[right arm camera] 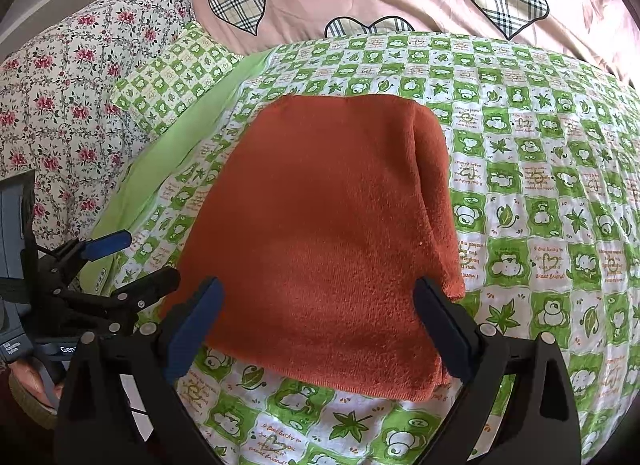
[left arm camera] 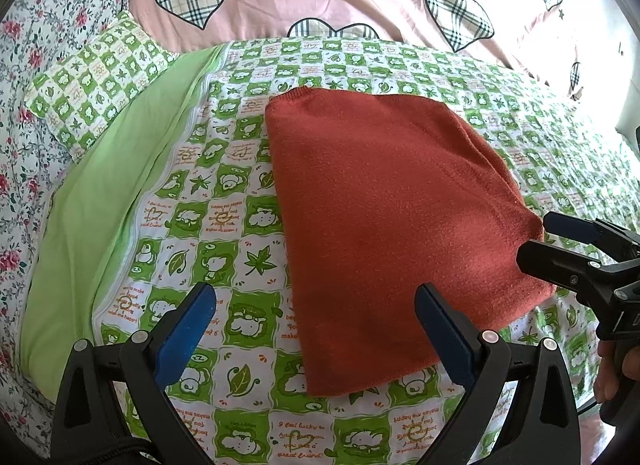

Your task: Fold small clothes

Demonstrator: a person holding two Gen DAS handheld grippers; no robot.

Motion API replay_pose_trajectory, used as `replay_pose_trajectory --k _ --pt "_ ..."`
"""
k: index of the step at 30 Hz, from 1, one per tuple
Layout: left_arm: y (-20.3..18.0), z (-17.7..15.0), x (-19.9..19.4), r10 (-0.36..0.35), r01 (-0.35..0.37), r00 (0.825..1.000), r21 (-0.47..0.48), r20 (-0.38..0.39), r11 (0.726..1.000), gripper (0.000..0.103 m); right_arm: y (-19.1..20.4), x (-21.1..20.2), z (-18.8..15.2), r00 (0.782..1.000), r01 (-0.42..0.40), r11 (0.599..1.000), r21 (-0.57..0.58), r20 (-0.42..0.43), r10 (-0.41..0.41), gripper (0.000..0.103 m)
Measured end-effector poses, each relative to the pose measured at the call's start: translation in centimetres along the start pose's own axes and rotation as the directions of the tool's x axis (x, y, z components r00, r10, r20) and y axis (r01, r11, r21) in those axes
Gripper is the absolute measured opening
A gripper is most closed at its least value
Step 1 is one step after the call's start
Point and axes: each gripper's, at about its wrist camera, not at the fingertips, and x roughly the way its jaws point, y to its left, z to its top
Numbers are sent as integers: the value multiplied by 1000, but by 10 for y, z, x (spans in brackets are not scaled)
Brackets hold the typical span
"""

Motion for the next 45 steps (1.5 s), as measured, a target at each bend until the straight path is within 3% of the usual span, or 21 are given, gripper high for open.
replay_pose_trajectory --k 45 --pt "2 1 0 -8 8 1000 0 -1 1000 100 3 1 2 1000 -4 1000 -4 1 4 96"
